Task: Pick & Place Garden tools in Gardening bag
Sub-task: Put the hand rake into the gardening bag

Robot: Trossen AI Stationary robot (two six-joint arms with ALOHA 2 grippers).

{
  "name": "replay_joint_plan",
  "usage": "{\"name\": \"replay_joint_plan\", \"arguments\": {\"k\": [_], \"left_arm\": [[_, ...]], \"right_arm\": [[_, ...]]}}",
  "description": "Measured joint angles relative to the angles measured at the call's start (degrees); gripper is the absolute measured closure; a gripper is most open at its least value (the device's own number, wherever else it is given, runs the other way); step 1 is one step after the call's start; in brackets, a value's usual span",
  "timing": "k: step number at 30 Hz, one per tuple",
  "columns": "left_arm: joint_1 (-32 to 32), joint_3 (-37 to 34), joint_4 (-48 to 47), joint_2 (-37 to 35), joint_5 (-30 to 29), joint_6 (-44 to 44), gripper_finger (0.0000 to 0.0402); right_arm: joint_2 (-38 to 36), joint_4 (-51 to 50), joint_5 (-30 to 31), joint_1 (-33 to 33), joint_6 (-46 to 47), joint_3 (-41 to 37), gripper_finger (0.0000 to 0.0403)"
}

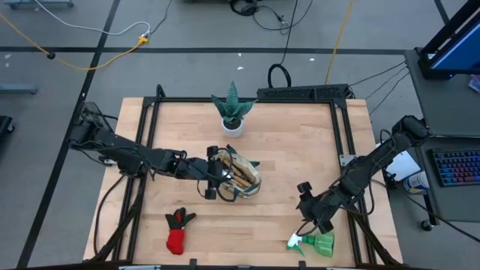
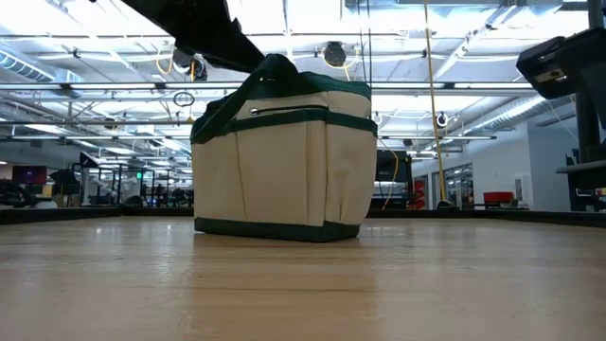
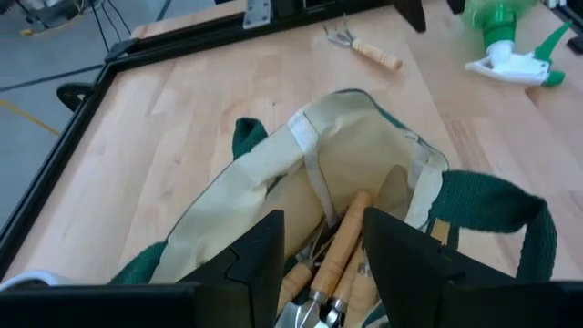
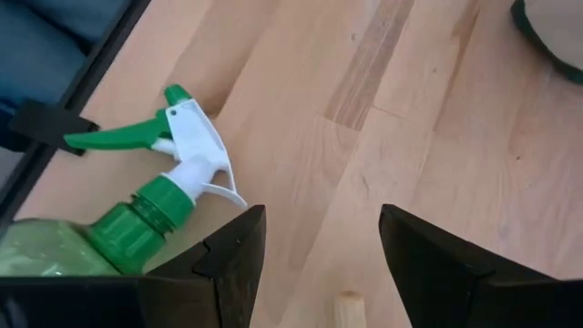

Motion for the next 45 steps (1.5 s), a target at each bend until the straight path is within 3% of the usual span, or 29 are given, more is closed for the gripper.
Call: {"name": "replay_joint_plan", "arguments": {"k": [14,18,24,34,45], "left_arm": [[0.0,0.0,1.0,0.0,0.0,0.2,0.0245],[0.0,0.0,1.0,0.0,0.0,0.2,0.0245],[0.0,0.0,1.0,0.0,0.0,0.2,0.0245],[0.0,0.0,1.0,0.0,0.0,0.2,0.0245],[0.0,0.0,1.0,0.0,0.0,0.8,0.0245]], "right_arm": [[0.0,6.5,0.4,-0.1,-6.0,-5.4,0.0193],[0.0,7.2,3.1,-0.1,-8.3,-7.0,0.0193],[0.0,6.2,1.4,-0.1,-7.3,-7.2,0.0193],[0.0,-2.6,1.3,0.0,5.3,-7.2,0.0193],[0.0,-2.0,1.3,0.0,8.3,-11.5,0.0193]]}}
